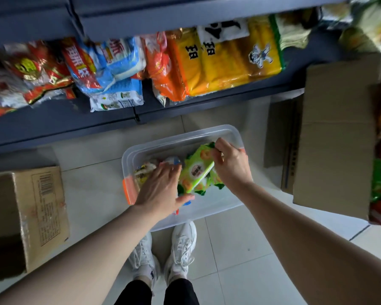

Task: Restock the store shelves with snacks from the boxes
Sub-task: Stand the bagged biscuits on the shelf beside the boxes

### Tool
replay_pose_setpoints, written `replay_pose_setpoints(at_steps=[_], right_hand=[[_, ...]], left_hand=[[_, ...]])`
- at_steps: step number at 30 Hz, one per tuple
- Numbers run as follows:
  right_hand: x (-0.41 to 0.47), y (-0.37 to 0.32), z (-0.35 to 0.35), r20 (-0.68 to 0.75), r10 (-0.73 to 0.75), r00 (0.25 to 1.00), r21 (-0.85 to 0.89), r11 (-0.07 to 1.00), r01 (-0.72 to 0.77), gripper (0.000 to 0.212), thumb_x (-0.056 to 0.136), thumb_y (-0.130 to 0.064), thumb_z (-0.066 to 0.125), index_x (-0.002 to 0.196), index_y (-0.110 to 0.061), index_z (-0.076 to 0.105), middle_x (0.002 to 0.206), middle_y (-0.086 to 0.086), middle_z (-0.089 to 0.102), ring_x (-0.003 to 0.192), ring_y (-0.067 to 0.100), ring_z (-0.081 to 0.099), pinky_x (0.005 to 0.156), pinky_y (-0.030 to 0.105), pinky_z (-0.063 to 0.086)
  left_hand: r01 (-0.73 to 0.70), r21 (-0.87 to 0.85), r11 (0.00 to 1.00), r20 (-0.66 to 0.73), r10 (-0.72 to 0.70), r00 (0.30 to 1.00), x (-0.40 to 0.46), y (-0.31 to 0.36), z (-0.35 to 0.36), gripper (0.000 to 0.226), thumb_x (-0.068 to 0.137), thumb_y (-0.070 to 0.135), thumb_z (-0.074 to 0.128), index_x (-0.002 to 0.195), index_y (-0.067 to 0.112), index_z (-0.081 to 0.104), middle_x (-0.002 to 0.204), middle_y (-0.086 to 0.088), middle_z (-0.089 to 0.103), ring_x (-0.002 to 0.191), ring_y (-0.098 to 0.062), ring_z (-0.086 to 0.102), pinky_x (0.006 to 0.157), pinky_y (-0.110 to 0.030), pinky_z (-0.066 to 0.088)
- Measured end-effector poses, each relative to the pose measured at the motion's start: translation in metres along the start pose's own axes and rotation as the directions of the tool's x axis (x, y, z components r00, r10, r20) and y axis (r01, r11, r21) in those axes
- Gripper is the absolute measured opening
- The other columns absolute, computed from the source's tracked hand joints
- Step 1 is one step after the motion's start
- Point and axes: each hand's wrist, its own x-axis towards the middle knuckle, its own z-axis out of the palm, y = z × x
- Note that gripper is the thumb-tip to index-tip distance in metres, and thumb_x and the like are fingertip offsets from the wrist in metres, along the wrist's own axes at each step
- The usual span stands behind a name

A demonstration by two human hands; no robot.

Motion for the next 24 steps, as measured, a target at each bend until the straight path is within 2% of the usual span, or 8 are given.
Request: replay_pose_setpoints(at_steps=[3,5,7,10,12,16,21,24], right_hand=[[-0.002,-0.017,-0.015,0.047,0.053,0.997,0.074,0.996,-0.056,0.023,0.093,-0.015,0.059,0.079,-0.023,0.042,0.071,0.003,0.055,0.064,0.032,0.048,0.057,0.038,0.038],[-0.005,-0.023,-0.018,0.089,0.026,0.996,0.092,0.995,-0.034,0.02,0.096,-0.018,0.057,0.081,-0.022,0.045,0.073,-0.001,0.057,0.066,0.029,0.05,0.058,0.034,0.031],[-0.005,-0.02,-0.015,0.088,0.027,0.996,0.107,0.994,-0.037,0.018,0.1,-0.024,0.05,0.084,-0.016,0.053,0.074,0.001,0.061,0.067,0.03,0.054,0.059,0.036,0.036],[-0.002,0.003,0.0,0.071,0.04,0.997,-0.026,0.999,-0.038,0.02,0.101,-0.024,0.045,0.104,-0.02,0.064,0.095,0.007,0.071,0.086,0.033,0.064,0.07,0.039,0.049],[0.0,0.025,0.012,0.165,0.022,0.986,-0.221,0.975,0.015,0.034,0.097,-0.011,0.051,0.128,-0.023,0.06,0.122,0.008,0.067,0.113,0.029,0.059,0.089,0.039,0.048],[0.001,0.067,0.044,0.438,0.101,0.893,-0.503,0.851,0.15,0.075,0.087,-0.005,0.064,0.152,-0.029,0.036,0.163,0.003,0.024,0.146,0.028,0.026,0.113,0.043,0.033],[0.019,0.101,0.09,0.616,0.026,0.787,-0.623,0.628,0.466,0.079,0.089,-0.013,0.067,0.156,-0.029,0.028,0.168,0.005,0.002,0.153,0.034,0.007,0.118,0.045,0.024],[0.029,0.119,0.113,0.712,-0.12,0.692,-0.606,0.394,0.691,0.058,0.077,-0.026,0.08,0.132,-0.027,0.064,0.158,0.009,0.037,0.145,0.042,0.031,0.113,0.051,0.034]], left_hand=[[0.108,-0.045,0.993,-0.074,-0.111,0.991,0.0,0.022,-0.018,0.09,0.072,0.06,0.076,0.135,0.004,0.047,0.111,-0.016,0.065,0.096,-0.034,0.065,0.077,-0.039,0.053],[0.149,-0.035,0.988,-0.125,-0.153,0.98,0.002,0.027,-0.027,0.076,0.069,0.043,0.086,0.125,0.004,0.054,0.092,-0.016,0.069,0.072,-0.034,0.069,0.052,-0.037,0.052],[0.138,-0.019,0.99,-0.209,-0.139,0.968,0.001,0.021,-0.023,0.062,0.061,0.024,0.091,0.109,0.003,0.059,0.075,-0.016,0.069,0.055,-0.034,0.067,0.039,-0.034,0.048],[0.182,-0.037,0.983,-0.258,-0.185,0.948,-0.003,0.003,-0.011,0.05,0.066,0.019,0.087,0.102,0.006,0.055,0.075,-0.014,0.068,0.053,-0.033,0.066,0.042,-0.033,0.049],[0.216,-0.063,0.974,-0.296,-0.225,0.929,-0.005,-0.008,-0.003,0.044,0.073,0.023,0.082,0.101,0.007,0.051,0.079,-0.015,0.068,0.055,-0.033,0.066,0.045,-0.036,0.051],[0.265,-0.149,0.953,-0.328,-0.3,0.896,-0.002,-0.032,0.014,0.039,0.085,0.032,0.07,0.106,0.008,0.048,0.086,-0.014,0.067,0.062,-0.036,0.067,0.053,-0.04,0.054],[0.26,-0.166,0.951,-0.347,-0.303,0.887,0.007,-0.051,0.029,0.042,0.086,0.033,0.069,0.11,0.005,0.049,0.096,-0.016,0.067,0.069,-0.041,0.067,0.056,-0.04,0.052],[0.242,-0.146,0.959,-0.372,-0.28,0.885,0.012,-0.059,0.033,0.045,0.086,0.035,0.069,0.113,0.005,0.05,0.097,-0.016,0.068,0.069,-0.041,0.067,0.056,-0.041,0.053]])
